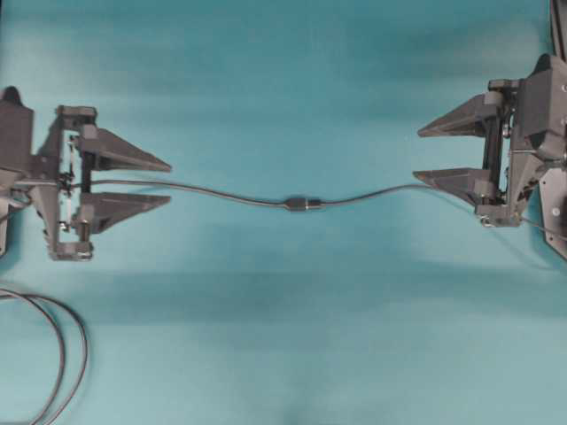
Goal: Insert the USB using both arms.
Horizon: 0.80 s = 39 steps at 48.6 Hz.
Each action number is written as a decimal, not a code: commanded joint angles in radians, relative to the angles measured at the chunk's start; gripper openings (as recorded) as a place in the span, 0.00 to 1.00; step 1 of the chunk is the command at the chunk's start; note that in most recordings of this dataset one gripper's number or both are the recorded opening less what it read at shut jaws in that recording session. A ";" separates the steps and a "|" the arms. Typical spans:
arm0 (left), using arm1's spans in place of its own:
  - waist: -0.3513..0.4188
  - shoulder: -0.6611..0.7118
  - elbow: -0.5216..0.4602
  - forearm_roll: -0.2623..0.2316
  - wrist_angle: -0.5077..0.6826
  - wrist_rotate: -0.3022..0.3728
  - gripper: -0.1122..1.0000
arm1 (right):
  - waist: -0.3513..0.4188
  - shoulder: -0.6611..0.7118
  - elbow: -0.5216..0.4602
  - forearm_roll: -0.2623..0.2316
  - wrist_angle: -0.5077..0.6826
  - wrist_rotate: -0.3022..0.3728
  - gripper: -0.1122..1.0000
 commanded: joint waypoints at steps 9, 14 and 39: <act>0.002 -0.052 0.038 0.002 -0.035 0.002 0.69 | -0.003 0.002 -0.005 0.000 -0.040 -0.006 0.75; 0.002 -0.052 0.044 0.002 -0.021 0.002 0.69 | -0.003 0.002 0.003 0.000 -0.055 -0.009 0.75; 0.002 -0.052 0.060 0.002 -0.015 0.003 0.69 | -0.002 0.002 0.015 0.000 -0.087 -0.014 0.75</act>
